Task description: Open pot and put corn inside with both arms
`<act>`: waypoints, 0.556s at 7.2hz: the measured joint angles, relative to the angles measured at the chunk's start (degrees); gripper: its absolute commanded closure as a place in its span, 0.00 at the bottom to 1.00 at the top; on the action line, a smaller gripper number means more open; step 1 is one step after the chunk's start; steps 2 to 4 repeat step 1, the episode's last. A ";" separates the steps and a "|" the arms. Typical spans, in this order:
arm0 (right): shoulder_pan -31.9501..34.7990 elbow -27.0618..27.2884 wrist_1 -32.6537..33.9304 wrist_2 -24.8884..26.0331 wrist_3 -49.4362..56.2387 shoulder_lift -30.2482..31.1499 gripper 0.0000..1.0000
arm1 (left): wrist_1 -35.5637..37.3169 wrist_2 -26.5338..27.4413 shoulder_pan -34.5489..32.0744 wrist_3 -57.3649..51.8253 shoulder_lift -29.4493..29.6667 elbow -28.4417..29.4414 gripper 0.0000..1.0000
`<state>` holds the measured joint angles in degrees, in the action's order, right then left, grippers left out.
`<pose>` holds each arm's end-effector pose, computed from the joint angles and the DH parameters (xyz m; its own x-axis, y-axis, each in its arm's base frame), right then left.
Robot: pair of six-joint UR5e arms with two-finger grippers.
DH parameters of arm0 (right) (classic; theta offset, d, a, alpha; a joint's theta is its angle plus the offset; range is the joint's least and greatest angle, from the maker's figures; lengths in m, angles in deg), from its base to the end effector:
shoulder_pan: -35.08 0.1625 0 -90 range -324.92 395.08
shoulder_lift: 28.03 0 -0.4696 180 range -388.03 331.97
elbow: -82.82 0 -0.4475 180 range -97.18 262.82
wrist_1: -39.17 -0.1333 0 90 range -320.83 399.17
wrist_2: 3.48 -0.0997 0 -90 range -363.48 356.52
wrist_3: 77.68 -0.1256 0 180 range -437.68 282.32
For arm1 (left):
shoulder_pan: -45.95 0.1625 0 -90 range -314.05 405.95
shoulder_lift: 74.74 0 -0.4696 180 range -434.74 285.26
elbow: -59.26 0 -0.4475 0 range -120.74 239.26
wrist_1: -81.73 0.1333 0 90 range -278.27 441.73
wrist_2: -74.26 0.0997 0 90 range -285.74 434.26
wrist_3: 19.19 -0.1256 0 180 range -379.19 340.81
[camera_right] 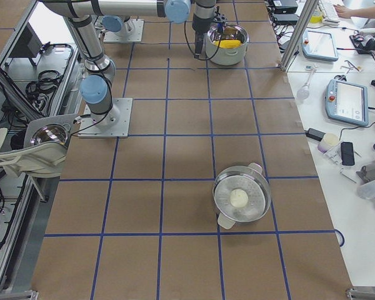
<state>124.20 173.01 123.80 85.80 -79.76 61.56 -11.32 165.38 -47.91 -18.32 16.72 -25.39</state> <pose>0.1266 -0.5389 0.4921 -0.9986 0.0527 -0.0087 0.0516 0.9932 0.1044 -0.1682 -0.5499 0.5382 -0.9985 0.0519 -0.0193 0.0522 0.9985 -0.0150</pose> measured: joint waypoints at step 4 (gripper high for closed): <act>-0.05 -0.08 -0.17 0.27 0.03 0.03 0.00 | 0.56 -0.05 0.08 -0.91 -0.21 -0.53 0.00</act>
